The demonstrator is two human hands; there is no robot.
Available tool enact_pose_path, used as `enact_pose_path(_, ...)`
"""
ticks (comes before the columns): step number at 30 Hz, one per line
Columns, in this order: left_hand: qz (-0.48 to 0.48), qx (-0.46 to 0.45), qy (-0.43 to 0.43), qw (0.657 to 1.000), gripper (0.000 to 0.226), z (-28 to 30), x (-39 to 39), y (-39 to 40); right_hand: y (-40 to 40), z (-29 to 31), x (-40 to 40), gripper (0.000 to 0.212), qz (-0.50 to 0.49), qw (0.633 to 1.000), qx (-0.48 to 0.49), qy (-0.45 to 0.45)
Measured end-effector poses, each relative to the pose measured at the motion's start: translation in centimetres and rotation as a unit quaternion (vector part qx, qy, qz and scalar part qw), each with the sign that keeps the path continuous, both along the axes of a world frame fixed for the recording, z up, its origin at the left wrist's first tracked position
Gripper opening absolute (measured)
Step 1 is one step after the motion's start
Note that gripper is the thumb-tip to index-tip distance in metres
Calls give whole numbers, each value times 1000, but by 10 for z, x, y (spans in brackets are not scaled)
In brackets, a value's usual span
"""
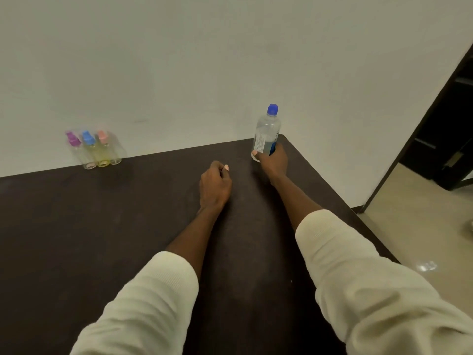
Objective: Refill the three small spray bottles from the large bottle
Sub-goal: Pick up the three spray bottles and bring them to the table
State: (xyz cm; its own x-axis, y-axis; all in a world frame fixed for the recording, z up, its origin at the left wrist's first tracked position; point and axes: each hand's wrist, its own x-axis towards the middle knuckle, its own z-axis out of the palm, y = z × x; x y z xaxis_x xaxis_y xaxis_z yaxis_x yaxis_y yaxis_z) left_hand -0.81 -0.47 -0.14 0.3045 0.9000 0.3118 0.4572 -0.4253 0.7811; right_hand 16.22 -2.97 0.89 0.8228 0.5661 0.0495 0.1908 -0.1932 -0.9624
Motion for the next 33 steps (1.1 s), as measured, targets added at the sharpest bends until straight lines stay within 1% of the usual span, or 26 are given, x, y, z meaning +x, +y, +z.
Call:
enact_pose_path(3,20,-18,-37,999,15,2,-18,-24,-36,1,-33,71,30,999,7,18)
enact_pose_path(8,31,-41,-60,997,15,-1,-57,-76,-101,-1,-85,68,80,997,2,6)
enact_pose_path(14,34,-37,-59,997,16,-5,-103,-138,-174,-5,-134,65,119,993,5,-15)
enact_pose_path(19,28,-29,-49,998,12,-9,-131,-173,-220,-9,-161,61,130,991,11,-37)
enact_pose_path(25,10,-24,-38,999,9,-10,-149,-193,-248,-9,-181,59,133,989,-7,-69)
enact_pose_path(30,-2,-26,-45,999,8,-10,-154,-198,-256,-9,-185,59,130,989,-1,-66)
enact_pose_path(33,-2,-39,-46,998,7,-11,-155,-199,-256,-11,-187,65,132,989,2,-67)
